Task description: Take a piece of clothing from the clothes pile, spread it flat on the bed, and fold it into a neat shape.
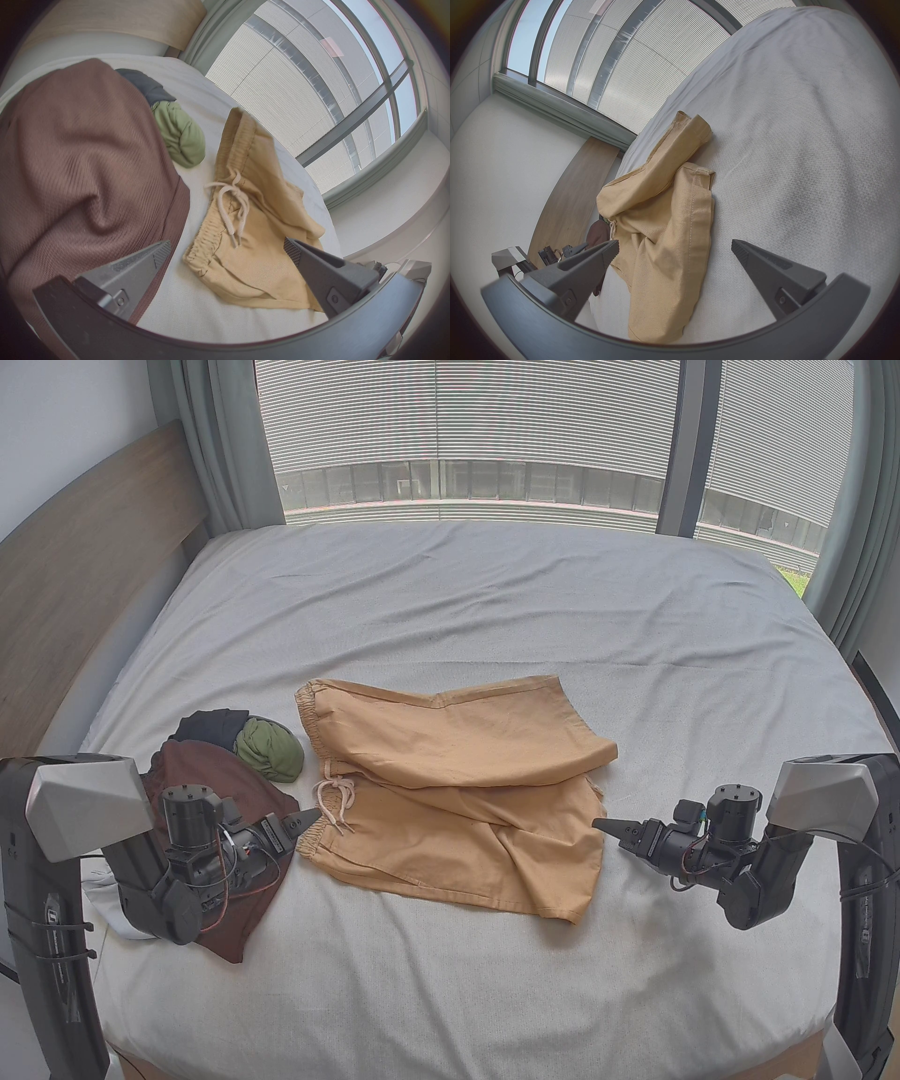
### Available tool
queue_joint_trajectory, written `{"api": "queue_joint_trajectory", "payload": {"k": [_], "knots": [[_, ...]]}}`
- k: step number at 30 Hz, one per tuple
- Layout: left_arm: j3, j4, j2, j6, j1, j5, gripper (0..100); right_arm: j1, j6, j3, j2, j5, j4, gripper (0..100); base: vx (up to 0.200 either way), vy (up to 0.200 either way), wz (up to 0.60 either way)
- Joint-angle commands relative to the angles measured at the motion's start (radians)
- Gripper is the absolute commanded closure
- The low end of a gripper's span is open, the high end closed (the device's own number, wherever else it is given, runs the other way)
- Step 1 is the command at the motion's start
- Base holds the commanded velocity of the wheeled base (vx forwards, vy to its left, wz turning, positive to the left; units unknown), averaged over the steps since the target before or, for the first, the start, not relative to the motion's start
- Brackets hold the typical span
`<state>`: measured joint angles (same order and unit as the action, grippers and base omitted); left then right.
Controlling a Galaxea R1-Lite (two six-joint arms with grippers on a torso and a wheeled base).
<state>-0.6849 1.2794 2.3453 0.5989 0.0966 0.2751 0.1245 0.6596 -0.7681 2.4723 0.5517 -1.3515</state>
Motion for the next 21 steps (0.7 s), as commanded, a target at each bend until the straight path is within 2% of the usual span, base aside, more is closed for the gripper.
{"api": "queue_joint_trajectory", "payload": {"k": [1, 16, 21], "knots": [[-0.007, 0.0, 0.069, 0.001, 0.0, -0.001, 0, -0.003, 0.0, -0.004, 0.004, 0.001, -0.003, 0, 0.0, 0.0, 0.0], [-0.07, 0.0, 0.129, 0.018, 0.006, 0.003, 0, -0.009, 0.002, -0.01, 0.008, 0.001, -0.031, 0, 0.0, 0.0, 0.0], [-0.091, 0.012, 0.134, 0.081, 0.023, 0.001, 0, -0.011, 0.0, -0.01, 0.008, 0.001, -0.032, 0, 0.0, 0.0, 0.0]]}}
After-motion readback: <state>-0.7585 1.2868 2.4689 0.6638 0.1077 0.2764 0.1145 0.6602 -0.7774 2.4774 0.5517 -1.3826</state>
